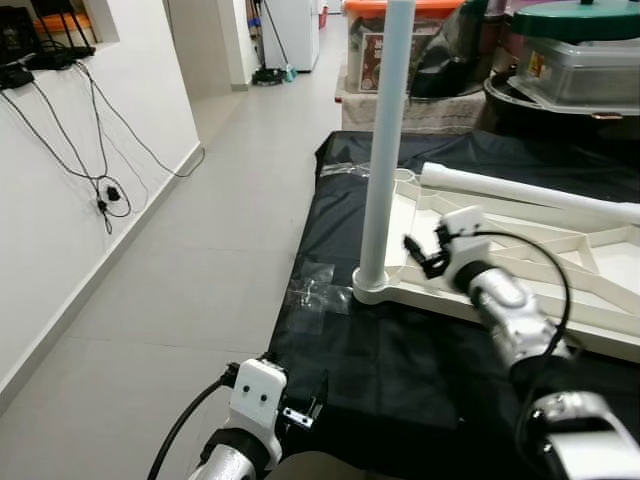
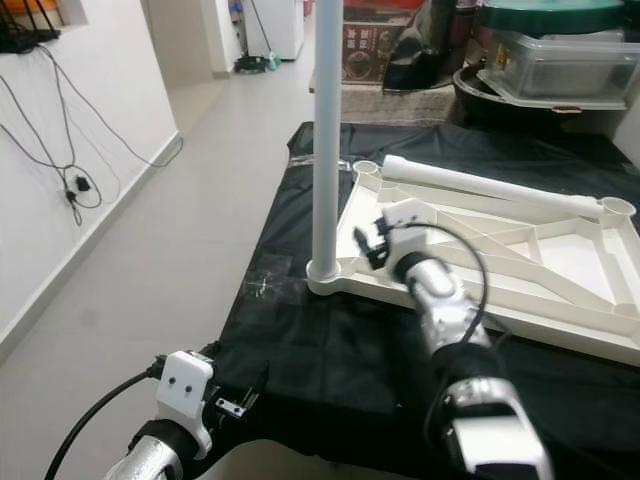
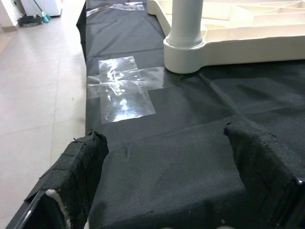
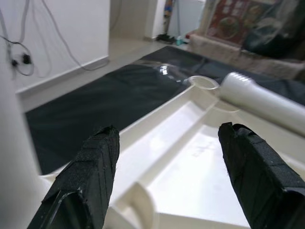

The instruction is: Building children table

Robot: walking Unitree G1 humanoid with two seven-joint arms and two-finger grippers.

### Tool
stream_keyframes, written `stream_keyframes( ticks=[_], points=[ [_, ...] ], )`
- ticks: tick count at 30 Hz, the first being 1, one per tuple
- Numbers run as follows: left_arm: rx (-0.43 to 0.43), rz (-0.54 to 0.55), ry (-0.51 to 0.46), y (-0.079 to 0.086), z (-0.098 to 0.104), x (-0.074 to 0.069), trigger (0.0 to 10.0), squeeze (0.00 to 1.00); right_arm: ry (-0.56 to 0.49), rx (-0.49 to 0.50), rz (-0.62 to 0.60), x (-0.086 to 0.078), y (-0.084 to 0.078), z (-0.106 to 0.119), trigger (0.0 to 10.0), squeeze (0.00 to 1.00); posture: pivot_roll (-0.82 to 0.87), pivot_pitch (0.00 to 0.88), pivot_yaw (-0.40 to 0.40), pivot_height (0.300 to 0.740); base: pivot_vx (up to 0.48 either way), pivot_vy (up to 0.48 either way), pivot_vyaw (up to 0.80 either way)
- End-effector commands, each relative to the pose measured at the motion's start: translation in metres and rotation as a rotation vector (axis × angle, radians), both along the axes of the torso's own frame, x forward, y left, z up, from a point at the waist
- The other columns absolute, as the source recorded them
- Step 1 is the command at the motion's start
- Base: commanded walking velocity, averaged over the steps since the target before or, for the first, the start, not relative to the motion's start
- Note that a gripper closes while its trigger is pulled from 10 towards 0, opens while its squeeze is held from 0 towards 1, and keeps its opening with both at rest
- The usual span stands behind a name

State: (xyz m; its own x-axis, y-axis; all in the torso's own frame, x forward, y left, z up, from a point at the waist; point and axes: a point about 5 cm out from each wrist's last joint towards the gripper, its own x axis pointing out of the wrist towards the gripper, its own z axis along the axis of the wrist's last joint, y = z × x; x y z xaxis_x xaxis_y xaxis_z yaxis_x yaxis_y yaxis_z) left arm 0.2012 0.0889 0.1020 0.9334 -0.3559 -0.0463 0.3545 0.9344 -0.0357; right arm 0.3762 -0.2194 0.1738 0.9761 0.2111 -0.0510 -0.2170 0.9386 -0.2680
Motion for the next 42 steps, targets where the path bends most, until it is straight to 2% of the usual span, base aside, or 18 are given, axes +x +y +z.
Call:
stream_keyframes(
  ticks=[1, 2, 4, 9, 12, 13, 14, 15, 17, 22, 24, 27, 33, 37, 42],
  points=[
    [-0.004, 0.008, 0.006, 0.001, 0.001, -0.001, 10.0, 0.0, 0.064, -0.05, 0.066, 0.0, 0.003, -0.009, 10.0, 0.0, -0.02, 0.016, -0.004, 0.74, 0.0, 0.0, 0.0],
    [-0.004, 0.008, 0.006, 0.001, 0.001, -0.001, 10.0, 0.0, 0.064, -0.05, 0.066, 0.0, 0.003, -0.009, 10.0, 0.0, -0.02, 0.016, -0.004, 0.74, 0.0, 0.0, 0.0],
    [-0.006, 0.008, 0.006, 0.001, 0.002, -0.001, 10.0, 0.0, 0.141, -0.113, 0.121, 0.002, -0.005, -0.005, 10.0, 0.0, -0.02, 0.017, -0.003, 0.74, 0.0, 0.0, 0.0],
    [-0.008, 0.008, 0.007, 0.001, 0.002, -0.001, 10.0, 0.0, 0.24, -0.107, 0.207, 0.002, -0.016, 0.002, 10.0, 0.0, -0.02, 0.017, -0.003, 0.74, 0.0, 0.0, 0.0],
    [-0.009, 0.008, 0.008, 0.0, 0.002, -0.001, 10.0, 0.0, 0.363, -0.149, 0.46, -0.009, -0.017, 0.002, 10.0, 0.0, -0.02, 0.02, -0.005, 0.74, 0.0, 0.0, 0.0],
    [-0.009, 0.008, 0.008, 0.0, 0.002, -0.001, 10.0, 0.0, 0.363, -0.149, 0.46, -0.009, -0.017, 0.002, 10.0, 0.0, -0.02, 0.02, -0.005, 0.74, 0.0, 0.0, 0.0],
    [-0.009, 0.006, 0.009, 0.0, 0.002, -0.001, 10.0, 0.0, 0.412, -0.185, 0.543, -0.013, -0.014, -0.002, 10.0, 0.0, -0.03, 0.024, -0.001, 0.74, 0.0, 0.0, 0.0],
    [-0.009, 0.006, 0.009, 0.0, 0.002, -0.001, 10.0, 0.0, 0.412, -0.185, 0.543, -0.013, -0.014, -0.002, 10.0, 0.0, -0.03, 0.024, -0.001, 0.74, 0.0, 0.0, 0.0],
    [-0.006, 0.005, 0.011, 0.0, 0.002, -0.002, 10.0, 0.0, 0.481, -0.234, 0.643, -0.018, -0.009, -0.008, 10.0, 0.0, -0.03, 0.028, 0.002, 0.74, 0.0, 0.0, 0.0],
    [-0.003, 0.004, 0.009, -0.001, 0.004, -0.004, 10.0, 0.0, 0.508, -0.313, 0.626, -0.013, -0.002, -0.014, 10.0, 0.0, -0.02, 0.05, -0.006, 0.74, 0.0, 0.0, 0.0],
    [0.0, 0.0, -0.005, -0.004, 0.008, -0.006, 10.0, 0.0, 0.498, -0.365, 0.553, -0.002, 0.007, -0.011, 10.0, 0.0, -0.01, 0.068, -0.015, 0.74, 0.0, 0.0, 0.0],
    [0.003, -0.004, -0.003, -0.007, 0.008, -0.01, 10.0, 0.0, 0.493, -0.406, 0.52, 0.006, 0.014, -0.003, 10.0, 0.0, -0.02, 0.081, -0.017, 0.74, 0.0, 0.0, 0.0],
    [-0.005, -0.002, 0.001, -0.009, 0.01, -0.012, 10.0, 0.0, 0.523, -0.448, 0.544, 0.008, 0.016, 0.001, 10.0, 0.0, -0.02, 0.097, -0.029, 0.74, 0.0, 0.0, 0.0],
    [-0.015, 0.005, 0.002, -0.01, 0.012, -0.013, 10.0, 0.0, 0.577, -0.521, 0.608, 0.008, 0.021, 0.004, 10.0, 0.0, -0.02, 0.107, -0.041, 0.74, 0.0, 0.0, 0.0],
    [-0.017, 0.009, 0.004, -0.012, 0.013, -0.014, 10.0, 0.0, 0.586, -0.557, 0.607, 0.011, 0.025, 0.008, 10.0, 0.0, -0.02, 0.111, -0.048, 0.74, 0.0, 0.0, 0.0]
  ],
)
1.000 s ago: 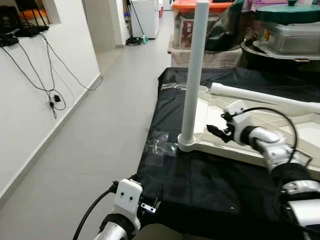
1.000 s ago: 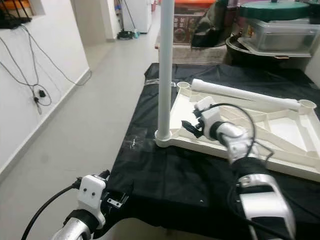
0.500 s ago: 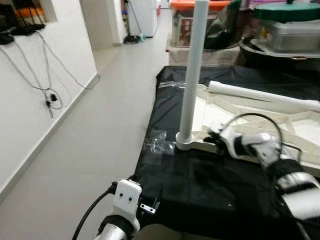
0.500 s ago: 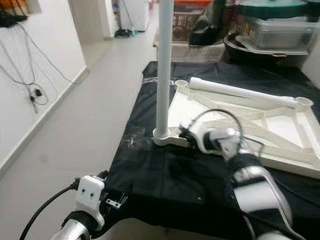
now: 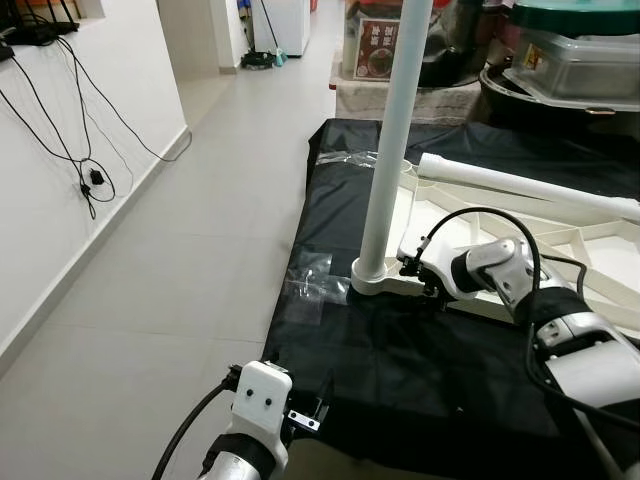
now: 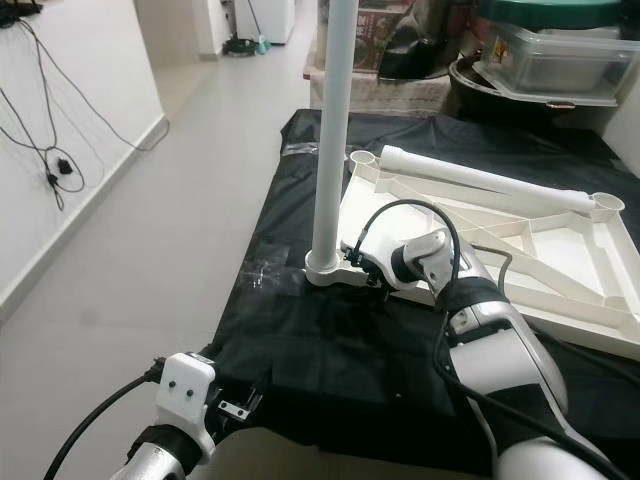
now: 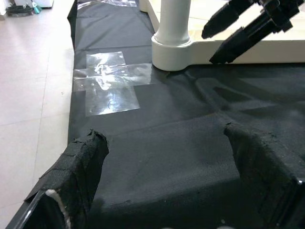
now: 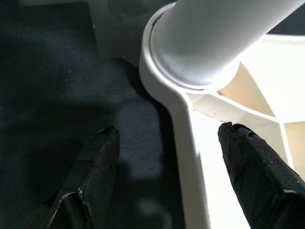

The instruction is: Building children table

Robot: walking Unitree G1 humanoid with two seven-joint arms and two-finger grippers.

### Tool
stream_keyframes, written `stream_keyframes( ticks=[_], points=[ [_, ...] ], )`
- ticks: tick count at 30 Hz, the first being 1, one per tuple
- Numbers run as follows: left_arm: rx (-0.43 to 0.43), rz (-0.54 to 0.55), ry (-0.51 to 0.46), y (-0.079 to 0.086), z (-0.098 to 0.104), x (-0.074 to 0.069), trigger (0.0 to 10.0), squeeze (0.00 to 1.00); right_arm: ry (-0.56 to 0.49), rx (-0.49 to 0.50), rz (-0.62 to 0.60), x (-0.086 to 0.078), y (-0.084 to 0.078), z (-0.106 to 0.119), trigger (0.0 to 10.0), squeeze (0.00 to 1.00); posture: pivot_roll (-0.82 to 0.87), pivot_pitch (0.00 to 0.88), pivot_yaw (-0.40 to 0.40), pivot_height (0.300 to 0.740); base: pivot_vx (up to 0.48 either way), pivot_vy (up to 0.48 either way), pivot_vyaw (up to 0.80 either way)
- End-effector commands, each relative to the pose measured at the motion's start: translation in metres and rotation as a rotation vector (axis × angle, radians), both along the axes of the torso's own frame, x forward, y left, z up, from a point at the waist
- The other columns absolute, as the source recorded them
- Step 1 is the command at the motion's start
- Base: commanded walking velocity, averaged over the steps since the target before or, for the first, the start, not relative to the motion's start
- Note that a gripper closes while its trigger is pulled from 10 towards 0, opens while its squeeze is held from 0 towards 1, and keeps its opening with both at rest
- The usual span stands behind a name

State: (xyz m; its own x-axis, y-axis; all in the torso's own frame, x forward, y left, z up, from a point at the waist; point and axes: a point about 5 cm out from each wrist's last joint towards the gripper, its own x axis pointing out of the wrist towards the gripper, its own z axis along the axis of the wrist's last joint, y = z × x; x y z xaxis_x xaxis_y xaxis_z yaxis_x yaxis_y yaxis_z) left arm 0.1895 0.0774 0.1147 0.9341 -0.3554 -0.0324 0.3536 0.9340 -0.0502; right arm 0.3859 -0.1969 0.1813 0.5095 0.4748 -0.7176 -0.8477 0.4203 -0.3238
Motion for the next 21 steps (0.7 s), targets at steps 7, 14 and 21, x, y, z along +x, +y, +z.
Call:
stream_keyframes(
  ticks=[7, 14, 21],
  points=[
    [-0.001, 0.005, 0.012, -0.001, 0.001, -0.002, 10.0, 0.0, 0.057, -0.134, 0.057, -0.001, 0.003, -0.005, 10.0, 0.0, -0.03, 0.116, -0.044, 0.74, 0.0, 0.0, 0.0],
    [0.001, 0.006, 0.011, -0.003, 0.003, -0.003, 10.0, 0.0, 0.102, -0.208, 0.107, -0.003, 0.009, -0.01, 7.5, 0.0, -0.03, 0.131, -0.05, 0.74, 0.0, 0.0, 0.0],
    [0.006, 0.007, 0.011, -0.004, 0.004, -0.005, 10.0, 0.0, 0.12, -0.23, 0.16, -0.003, 0.015, -0.01, 0.0, 0.0, -0.03, 0.139, -0.057, 0.74, 0.0, 0.0, 0.0]
  ],
)
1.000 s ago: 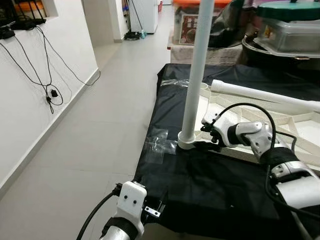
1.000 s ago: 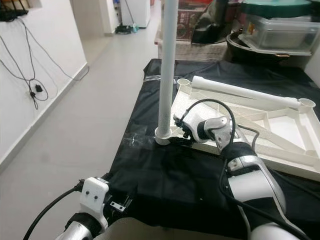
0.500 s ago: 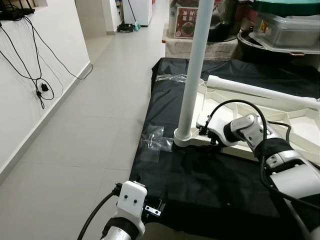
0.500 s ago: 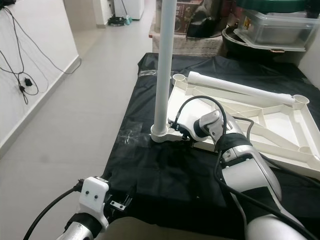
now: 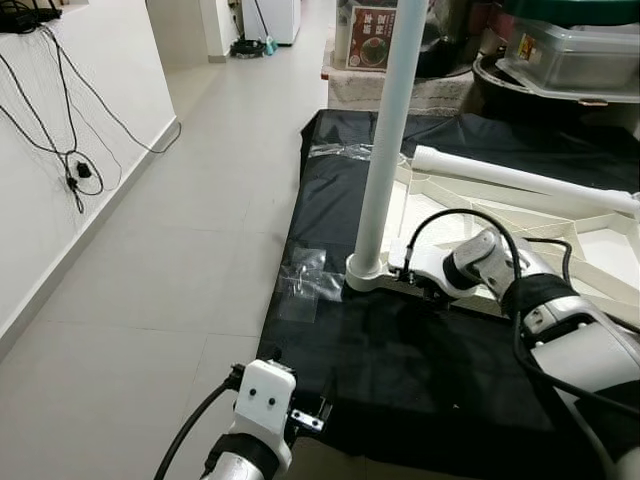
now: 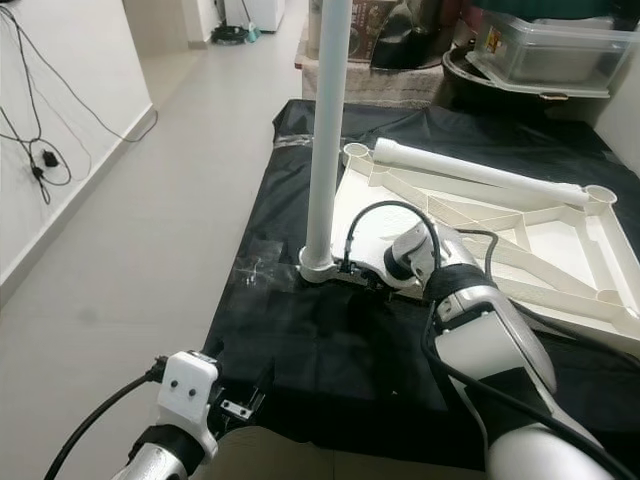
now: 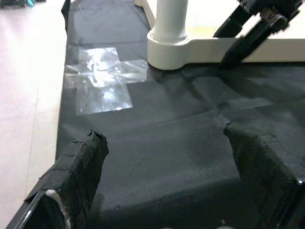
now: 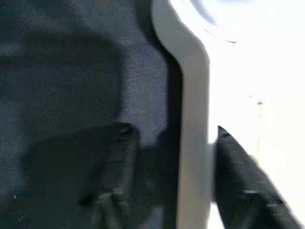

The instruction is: Building children table

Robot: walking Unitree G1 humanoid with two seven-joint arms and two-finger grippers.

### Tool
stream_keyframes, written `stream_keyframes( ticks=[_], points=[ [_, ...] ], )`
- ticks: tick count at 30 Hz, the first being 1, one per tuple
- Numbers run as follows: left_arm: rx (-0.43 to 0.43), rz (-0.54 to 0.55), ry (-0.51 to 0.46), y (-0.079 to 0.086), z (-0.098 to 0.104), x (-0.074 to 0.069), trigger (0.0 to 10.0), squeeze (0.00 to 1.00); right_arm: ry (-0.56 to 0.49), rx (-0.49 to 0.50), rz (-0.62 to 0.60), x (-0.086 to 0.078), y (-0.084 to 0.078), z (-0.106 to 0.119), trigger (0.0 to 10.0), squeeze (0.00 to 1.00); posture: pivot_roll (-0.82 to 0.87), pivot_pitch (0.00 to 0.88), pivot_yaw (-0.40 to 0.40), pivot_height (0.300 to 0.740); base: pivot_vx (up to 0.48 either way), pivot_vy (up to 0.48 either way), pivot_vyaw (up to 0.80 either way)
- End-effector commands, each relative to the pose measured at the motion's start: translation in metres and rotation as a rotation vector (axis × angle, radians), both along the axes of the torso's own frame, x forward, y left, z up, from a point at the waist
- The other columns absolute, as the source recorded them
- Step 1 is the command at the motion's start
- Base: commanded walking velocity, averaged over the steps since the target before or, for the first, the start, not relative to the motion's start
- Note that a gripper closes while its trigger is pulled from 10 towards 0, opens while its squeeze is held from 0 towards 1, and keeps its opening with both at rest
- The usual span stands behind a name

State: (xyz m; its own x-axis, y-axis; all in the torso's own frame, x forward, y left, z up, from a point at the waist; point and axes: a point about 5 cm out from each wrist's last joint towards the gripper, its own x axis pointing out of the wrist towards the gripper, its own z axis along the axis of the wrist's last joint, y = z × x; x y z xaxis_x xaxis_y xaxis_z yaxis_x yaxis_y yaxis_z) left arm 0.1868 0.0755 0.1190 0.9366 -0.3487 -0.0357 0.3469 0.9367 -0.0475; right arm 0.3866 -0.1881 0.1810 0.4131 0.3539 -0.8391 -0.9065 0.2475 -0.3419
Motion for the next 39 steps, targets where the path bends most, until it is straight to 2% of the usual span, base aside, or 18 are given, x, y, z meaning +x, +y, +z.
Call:
stream_keyframes(
  ticks=[1, 9, 16, 18, 24, 25, 29, 35, 39],
  points=[
    [0.002, 0.0, 0.009, -0.002, 0.0, -0.002, 10.0, 0.0, 0.056, -0.018, 0.051, -0.003, 0.007, -0.009, 0.0, 0.0, -0.03, 0.139, -0.057, 0.74, 0.0, 0.0, 0.0],
    [0.001, 0.002, 0.011, -0.002, 0.0, -0.002, 10.0, 0.0, 0.059, -0.031, 0.083, -0.003, 0.01, -0.005, 0.0, 0.0, -0.03, 0.136, -0.059, 0.74, 0.0, 0.0, 0.0],
    [0.003, 0.004, 0.017, 0.0, -0.001, 0.001, 10.0, 0.0, 0.12, -0.079, 0.194, -0.009, 0.006, -0.006, 0.0, 0.0, -0.04, 0.125, -0.053, 0.74, 0.0, 0.0, 0.0],
    [0.008, 0.003, 0.02, 0.0, -0.002, 0.002, 10.0, 0.0, 0.177, -0.13, 0.26, -0.015, -0.001, -0.009, 0.0, 0.0, -0.04, 0.123, -0.051, 0.74, 0.0, 0.0, 0.0],
    [0.008, 0.003, 0.02, 0.0, -0.002, 0.003, 10.0, 0.0, 0.228, -0.208, 0.325, -0.021, -0.012, -0.011, 0.0, 0.0, -0.04, 0.119, -0.051, 0.74, 0.0, 0.0, 0.0],
    [0.008, 0.003, 0.02, 0.0, -0.002, 0.003, 10.0, 0.0, 0.228, -0.208, 0.325, -0.021, -0.012, -0.011, 0.0, 0.0, -0.04, 0.119, -0.051, 0.74, 0.0, 0.0, 0.0],
    [0.009, 0.002, 0.021, 0.0, -0.003, 0.004, 10.0, 0.0, 0.251, -0.312, 0.374, -0.026, -0.025, -0.014, 0.0, 0.0, -0.05, 0.117, -0.048, 0.74, 0.0, 0.0, 0.0],
    [0.011, 0.003, 0.023, 0.0, -0.003, 0.004, 10.0, 0.0, 0.286, -0.354, 0.4, -0.032, -0.035, -0.018, 0.0, 0.0, -0.05, 0.117, -0.048, 0.74, 0.0, 0.0, 0.0],
    [0.01, 0.002, 0.024, 0.0, -0.003, 0.004, 10.0, 0.0, 0.29, -0.42, 0.428, -0.035, -0.043, -0.022, 0.0, 0.0, -0.05, 0.117, -0.048, 0.74, 0.0, 0.0, 0.0]
  ],
)
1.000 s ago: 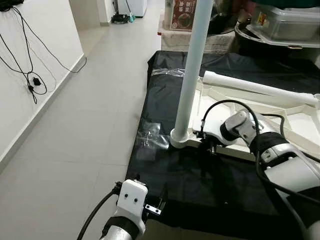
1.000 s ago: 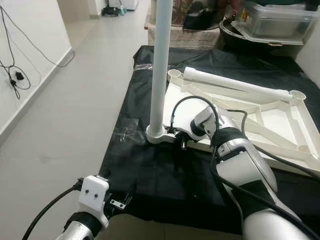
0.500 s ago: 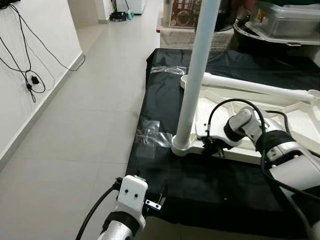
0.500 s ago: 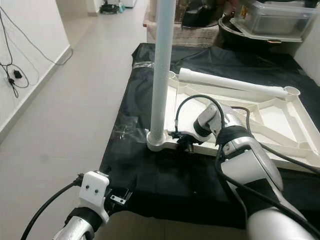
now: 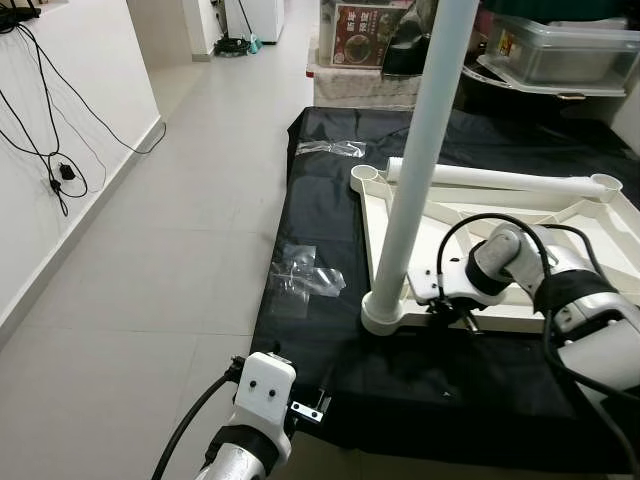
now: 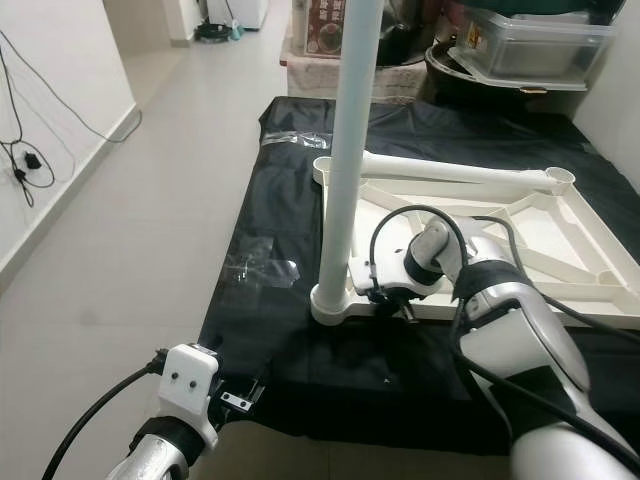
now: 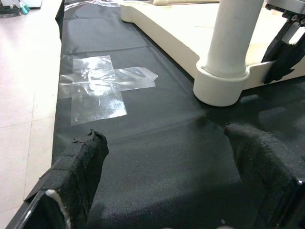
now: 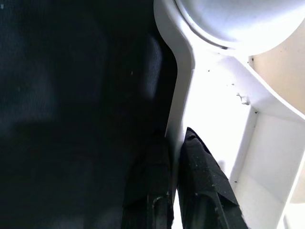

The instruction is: Building children table

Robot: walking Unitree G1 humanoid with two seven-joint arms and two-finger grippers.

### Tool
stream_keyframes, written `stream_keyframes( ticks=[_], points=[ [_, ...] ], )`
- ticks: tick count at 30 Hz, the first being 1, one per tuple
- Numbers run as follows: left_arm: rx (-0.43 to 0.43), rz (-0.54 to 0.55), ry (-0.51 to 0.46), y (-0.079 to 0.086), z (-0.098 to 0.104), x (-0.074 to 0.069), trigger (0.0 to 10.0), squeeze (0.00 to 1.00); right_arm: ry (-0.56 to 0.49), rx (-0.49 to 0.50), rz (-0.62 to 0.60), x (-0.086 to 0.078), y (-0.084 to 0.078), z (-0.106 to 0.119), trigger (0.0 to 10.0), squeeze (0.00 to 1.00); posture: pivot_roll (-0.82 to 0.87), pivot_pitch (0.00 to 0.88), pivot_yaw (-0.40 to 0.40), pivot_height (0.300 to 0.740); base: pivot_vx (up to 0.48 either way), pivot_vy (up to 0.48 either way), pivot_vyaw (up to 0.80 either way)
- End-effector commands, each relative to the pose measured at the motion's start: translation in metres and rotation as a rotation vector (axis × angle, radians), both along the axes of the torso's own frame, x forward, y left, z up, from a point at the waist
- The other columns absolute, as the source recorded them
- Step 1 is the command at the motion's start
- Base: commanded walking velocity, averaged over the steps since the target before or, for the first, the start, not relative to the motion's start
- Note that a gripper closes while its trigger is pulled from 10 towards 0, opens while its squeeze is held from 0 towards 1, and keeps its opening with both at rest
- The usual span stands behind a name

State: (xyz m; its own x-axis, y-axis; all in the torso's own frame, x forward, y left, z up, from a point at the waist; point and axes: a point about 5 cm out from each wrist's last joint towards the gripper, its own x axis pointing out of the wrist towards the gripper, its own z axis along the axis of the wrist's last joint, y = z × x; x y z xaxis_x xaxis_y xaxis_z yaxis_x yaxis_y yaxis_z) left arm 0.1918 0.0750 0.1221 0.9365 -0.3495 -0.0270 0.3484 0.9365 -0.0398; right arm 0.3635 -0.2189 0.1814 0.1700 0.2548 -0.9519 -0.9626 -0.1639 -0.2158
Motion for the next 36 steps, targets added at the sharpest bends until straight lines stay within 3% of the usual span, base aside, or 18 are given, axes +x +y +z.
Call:
stream_keyframes(
  ticks=[1, 5, 10, 11, 12, 15, 16, 19, 20, 21, 22, 27, 28, 29, 30, 36],
  points=[
    [0.006, 0.004, 0.034, 0.001, -0.006, -0.001, 10.0, 0.0, 0.116, -0.211, 0.067, -0.012, -0.012, -0.022, 0.0, 0.0, -0.05, 0.117, -0.048, 0.74, 0.0, 0.0, 0.0],
    [0.008, 0.003, 0.04, 0.001, -0.008, -0.001, 10.0, 0.0, 0.09, -0.39, 0.053, -0.018, -0.041, -0.026, 0.0, 0.0, -0.05, 0.102, -0.046, 0.74, 0.0, 0.0, 0.0],
    [0.008, 0.002, 0.041, 0.001, -0.008, -0.001, 10.0, 0.0, 0.088, -0.402, 0.047, -0.019, -0.045, -0.027, 0.0, 0.0, -0.05, 0.102, -0.046, 0.74, 0.0, 0.0, 0.0],
    [0.009, 0.003, 0.041, 0.001, -0.009, -0.001, 10.0, 0.0, 0.091, -0.412, 0.021, -0.022, -0.052, -0.028, 0.0, 0.0, -0.04, 0.096, -0.046, 0.74, 0.0, 0.0, 0.0],
    [0.009, 0.003, 0.042, 0.001, -0.009, -0.002, 10.0, 0.0, 0.1, -0.412, -0.002, -0.024, -0.058, -0.03, 1.3, 0.0, -0.04, 0.096, -0.046, 0.74, 0.0, 0.0, 0.0],
    [0.01, 0.003, 0.044, 0.001, -0.009, -0.002, 10.0, 0.0, 0.11, -0.408, -0.025, -0.028, -0.063, -0.033, 1.3, 0.0, -0.04, 0.091, -0.046, 0.74, 0.0, 0.0, 0.0],
    [0.012, 0.001, 0.045, 0.001, -0.01, -0.002, 10.0, 0.0, 0.105, -0.406, -0.014, -0.028, -0.063, -0.036, 10.0, 0.0, -0.04, 0.088, -0.043, 0.74, 0.0, 0.0, 0.0],
    [0.013, 0.001, 0.046, 0.001, -0.01, -0.002, 10.0, 0.0, 0.101, -0.405, -0.014, -0.028, -0.062, -0.037, 10.0, 0.0, -0.04, 0.088, -0.043, 0.74, 0.0, 0.0, 0.0],
    [0.014, 0.0, 0.047, 0.001, -0.011, -0.002, 10.0, 0.0, 0.109, -0.395, 0.002, -0.029, -0.061, -0.038, 10.0, 0.66, -0.04, 0.083, -0.041, 0.74, 0.0, 0.0, 0.0],
    [0.015, 0.0, 0.048, 0.001, -0.011, -0.002, 10.0, 0.0, 0.115, -0.389, 0.013, -0.03, -0.059, -0.038, 10.0, 0.66, -0.04, 0.083, -0.041, 0.74, 0.0, 0.0, 0.0],
    [0.016, 0.0, 0.048, 0.001, -0.011, -0.002, 10.0, 0.0, 0.128, -0.383, 0.007, -0.03, -0.059, -0.038, 10.0, 1.0, -0.04, 0.079, -0.042, 0.74, 0.0, 0.0, 0.0],
    [0.018, 0.0, 0.05, 0.001, -0.012, -0.002, 10.0, 0.0, 0.109, -0.385, -0.002, -0.029, -0.059, -0.038, 10.0, 1.0, -0.04, 0.075, -0.038, 0.74, 0.0, 0.0, 0.0],
    [0.018, 0.0, 0.049, 0.001, -0.012, -0.001, 10.0, 0.0, 0.099, -0.386, -0.01, -0.028, -0.059, -0.037, 10.0, 0.2, -0.04, 0.076, -0.04, 0.74, 0.0, 0.0, 0.0],
    [0.018, 0.0, 0.049, 0.001, -0.012, -0.001, 10.0, 0.0, 0.095, -0.386, -0.018, -0.027, -0.06, -0.035, 10.0, 0.2, -0.04, 0.076, -0.04, 0.74, 0.0, 0.0, 0.0],
    [0.019, 0.0, 0.049, 0.002, -0.012, -0.001, 10.0, 0.0, 0.094, -0.387, -0.019, -0.026, -0.061, -0.031, 10.0, 0.0, -0.04, 0.076, -0.039, 0.74, 0.0, 0.0, 0.0],
    [0.022, -0.001, 0.047, 0.002, -0.012, 0.001, 10.0, 0.0, 0.053, -0.353, -0.032, -0.021, -0.064, -0.01, 10.0, 0.0, -0.05, 0.071, -0.035, 0.74, 0.0, 0.0, 0.0]
  ],
)
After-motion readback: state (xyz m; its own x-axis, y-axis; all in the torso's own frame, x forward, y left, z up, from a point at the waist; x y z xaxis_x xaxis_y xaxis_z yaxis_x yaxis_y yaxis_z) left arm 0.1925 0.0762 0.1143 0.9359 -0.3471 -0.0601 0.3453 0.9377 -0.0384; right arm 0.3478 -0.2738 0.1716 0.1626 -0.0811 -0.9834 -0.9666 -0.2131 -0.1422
